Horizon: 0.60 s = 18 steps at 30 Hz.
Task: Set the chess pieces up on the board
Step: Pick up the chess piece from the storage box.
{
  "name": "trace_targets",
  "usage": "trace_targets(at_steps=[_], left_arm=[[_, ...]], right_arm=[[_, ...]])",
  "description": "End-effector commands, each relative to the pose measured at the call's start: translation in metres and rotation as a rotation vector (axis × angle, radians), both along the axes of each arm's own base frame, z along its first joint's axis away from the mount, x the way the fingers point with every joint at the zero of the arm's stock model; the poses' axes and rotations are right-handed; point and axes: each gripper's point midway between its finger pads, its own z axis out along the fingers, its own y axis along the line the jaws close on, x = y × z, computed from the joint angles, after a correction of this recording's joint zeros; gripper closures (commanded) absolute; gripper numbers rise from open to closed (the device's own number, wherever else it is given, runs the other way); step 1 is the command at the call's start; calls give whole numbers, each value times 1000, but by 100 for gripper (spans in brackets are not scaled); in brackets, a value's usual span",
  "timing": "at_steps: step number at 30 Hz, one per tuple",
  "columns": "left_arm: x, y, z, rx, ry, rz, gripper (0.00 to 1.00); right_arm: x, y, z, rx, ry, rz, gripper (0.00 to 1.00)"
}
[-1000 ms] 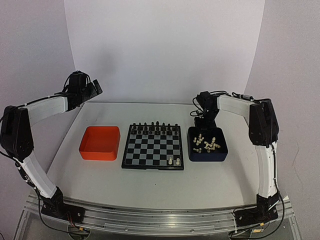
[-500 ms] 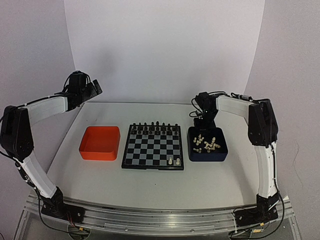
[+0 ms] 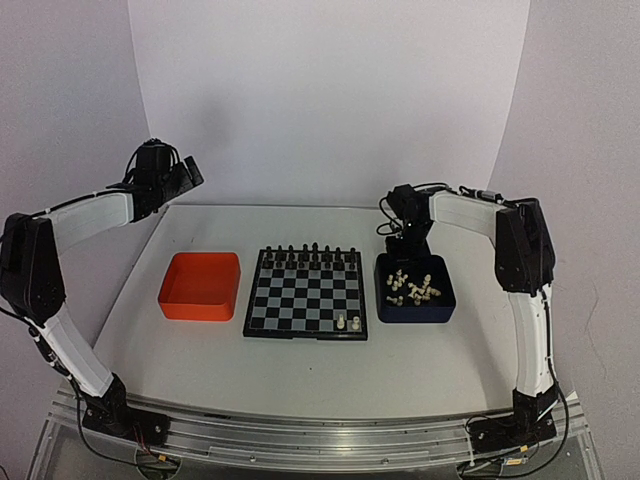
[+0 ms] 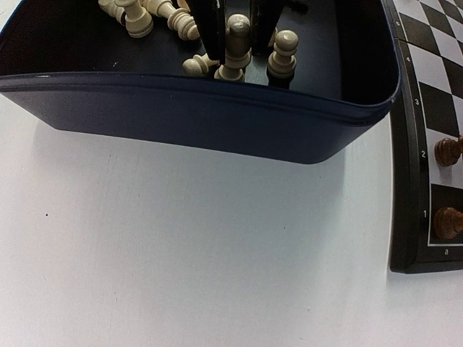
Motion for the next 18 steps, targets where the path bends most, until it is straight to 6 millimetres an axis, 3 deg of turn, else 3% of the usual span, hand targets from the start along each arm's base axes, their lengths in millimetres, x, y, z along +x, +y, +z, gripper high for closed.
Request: trace_targets(at_steps=[1,18], left_arm=[[-9,4,38,-4,-100,16,0],[-14,4,37,-6,-124,3,0]], right_arm=[[2,1,7,-7,-17,7,100],[7,8,51,11,-112,39,100]])
